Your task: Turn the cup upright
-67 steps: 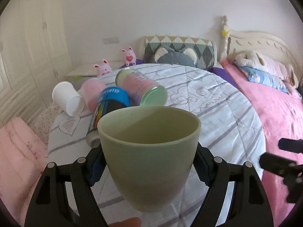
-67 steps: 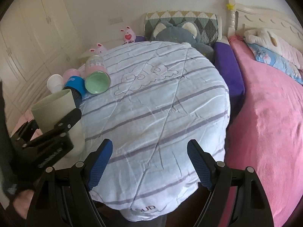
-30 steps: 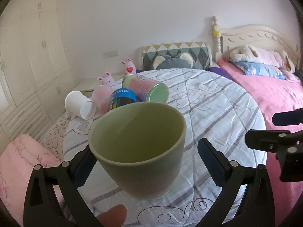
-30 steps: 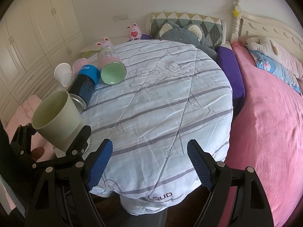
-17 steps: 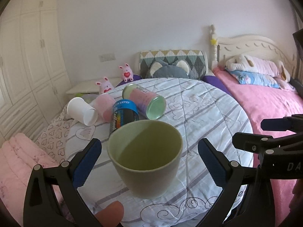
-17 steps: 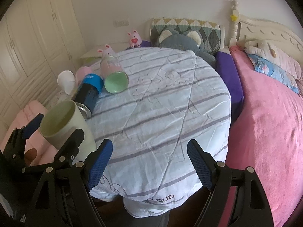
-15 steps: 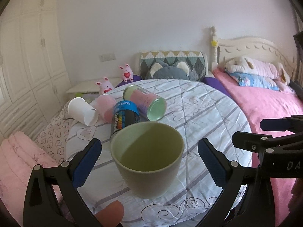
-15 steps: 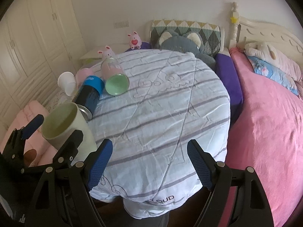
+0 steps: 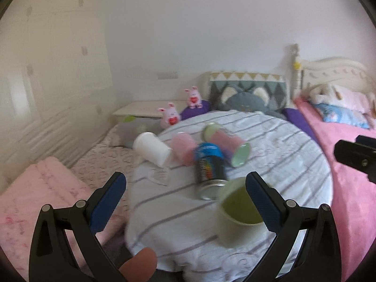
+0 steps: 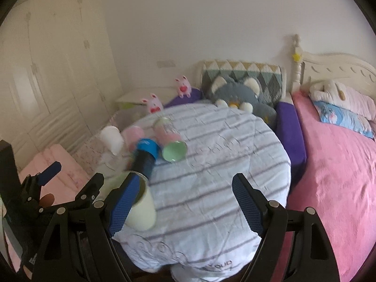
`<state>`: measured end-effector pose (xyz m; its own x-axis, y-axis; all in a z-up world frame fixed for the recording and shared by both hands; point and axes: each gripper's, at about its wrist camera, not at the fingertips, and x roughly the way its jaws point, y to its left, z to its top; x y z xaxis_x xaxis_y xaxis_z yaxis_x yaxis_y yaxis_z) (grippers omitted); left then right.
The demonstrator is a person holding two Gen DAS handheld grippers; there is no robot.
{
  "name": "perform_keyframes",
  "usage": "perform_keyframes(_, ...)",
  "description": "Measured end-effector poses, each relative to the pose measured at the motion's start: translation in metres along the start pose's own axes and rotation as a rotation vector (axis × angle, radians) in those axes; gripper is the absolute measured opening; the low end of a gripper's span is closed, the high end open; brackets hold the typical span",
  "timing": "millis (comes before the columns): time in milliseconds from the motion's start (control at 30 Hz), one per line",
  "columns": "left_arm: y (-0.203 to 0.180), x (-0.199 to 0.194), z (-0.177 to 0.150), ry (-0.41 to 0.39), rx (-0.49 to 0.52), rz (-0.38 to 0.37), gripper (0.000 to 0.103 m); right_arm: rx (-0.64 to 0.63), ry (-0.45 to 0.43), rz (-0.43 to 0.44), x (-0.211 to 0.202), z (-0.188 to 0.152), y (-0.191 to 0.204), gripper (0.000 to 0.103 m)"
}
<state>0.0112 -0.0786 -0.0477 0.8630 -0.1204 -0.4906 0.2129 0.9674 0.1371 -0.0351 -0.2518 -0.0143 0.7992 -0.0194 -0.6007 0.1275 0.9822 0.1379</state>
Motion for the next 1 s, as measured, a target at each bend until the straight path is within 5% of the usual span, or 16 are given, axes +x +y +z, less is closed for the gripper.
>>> perform_keyframes(433, 0.046, -0.02, -0.005, 0.158, 0.05, 0.161, 0.103, 0.019, -0.04, 0.032, -0.015, -0.013, 0.032, 0.082)
perform_keyframes(1000, 0.095, -0.03, -0.015, 0.292, 0.005, 0.068, 0.103, 0.024, 0.013, -0.036, -0.002, -0.036, 0.086, 0.082)
